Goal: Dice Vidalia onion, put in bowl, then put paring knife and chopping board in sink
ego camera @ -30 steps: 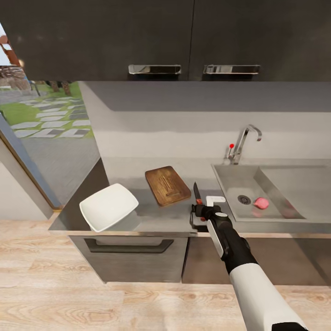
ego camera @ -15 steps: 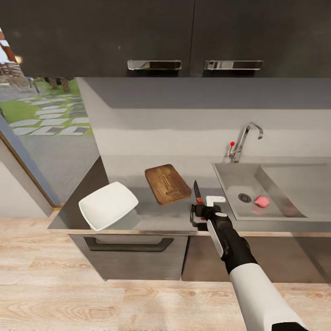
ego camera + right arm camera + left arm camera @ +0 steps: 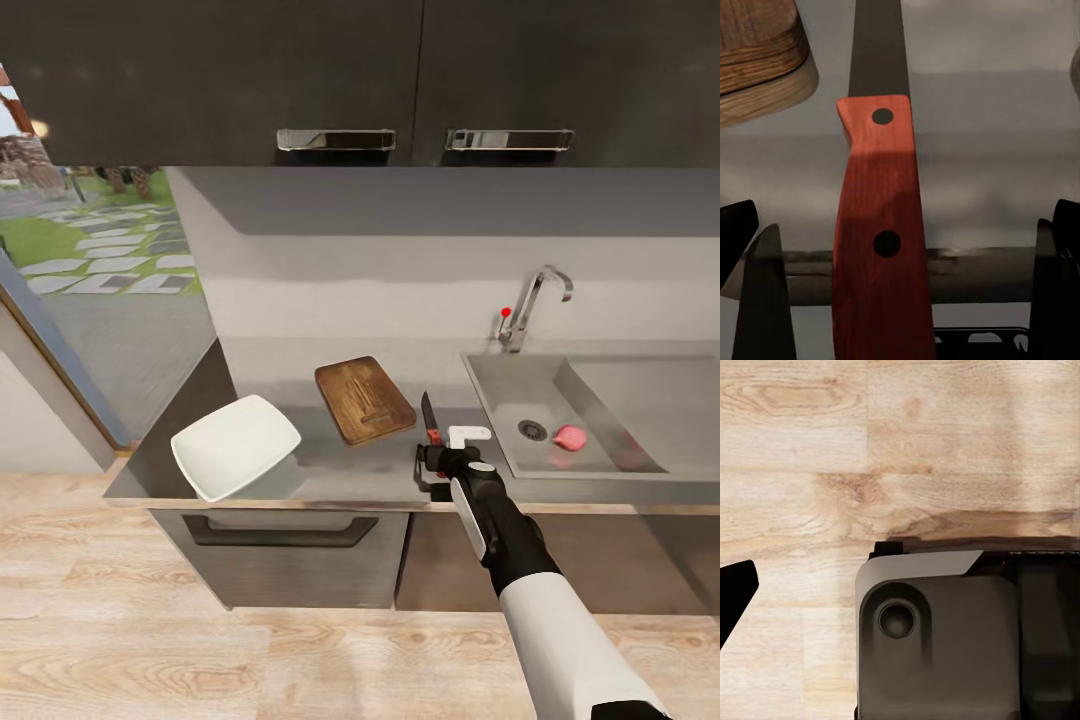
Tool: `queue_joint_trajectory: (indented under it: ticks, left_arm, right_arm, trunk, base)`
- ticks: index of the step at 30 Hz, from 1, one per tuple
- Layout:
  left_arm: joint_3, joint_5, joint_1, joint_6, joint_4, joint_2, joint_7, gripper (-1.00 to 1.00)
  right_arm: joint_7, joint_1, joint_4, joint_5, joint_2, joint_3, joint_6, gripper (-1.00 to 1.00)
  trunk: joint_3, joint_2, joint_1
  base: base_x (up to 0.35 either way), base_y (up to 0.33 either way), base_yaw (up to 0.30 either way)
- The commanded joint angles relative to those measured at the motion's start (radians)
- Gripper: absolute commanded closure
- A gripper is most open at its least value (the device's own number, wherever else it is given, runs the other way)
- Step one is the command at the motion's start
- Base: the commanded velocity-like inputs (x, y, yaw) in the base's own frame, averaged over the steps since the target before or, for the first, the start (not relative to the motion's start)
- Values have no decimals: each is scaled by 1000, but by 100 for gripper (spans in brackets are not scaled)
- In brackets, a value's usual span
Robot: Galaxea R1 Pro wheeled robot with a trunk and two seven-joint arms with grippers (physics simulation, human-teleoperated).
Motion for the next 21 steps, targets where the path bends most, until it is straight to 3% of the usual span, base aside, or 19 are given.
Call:
queue_joint_trajectory:
  ticks: [1,3,4,21]
  left_arm:
    - [0,0,0,-2,0,0,0,-100]
    - [0,0,0,-2,0,0,0,-100]
    - [0,0,0,-2,0,0,0,-100]
    - [0,2,0,-2,0,0,0,-100]
  right_arm:
    - [-6,0,0,-9,0,0,9,-100]
    - [-6,0,0,-9,0,0,9,-100]
    - [-6,0,0,-9,0,0,9,100]
    - [-7,0,-2,-9,0,0,8,100]
  trunk:
    - [-1,-1,0]
    - [-1,-1,0]
    - [-1,-1,0]
    - [6,-1,0]
  base:
    - [0,0,0]
    - [0,0,0]
    - [0,0,0]
    - [0,0,0]
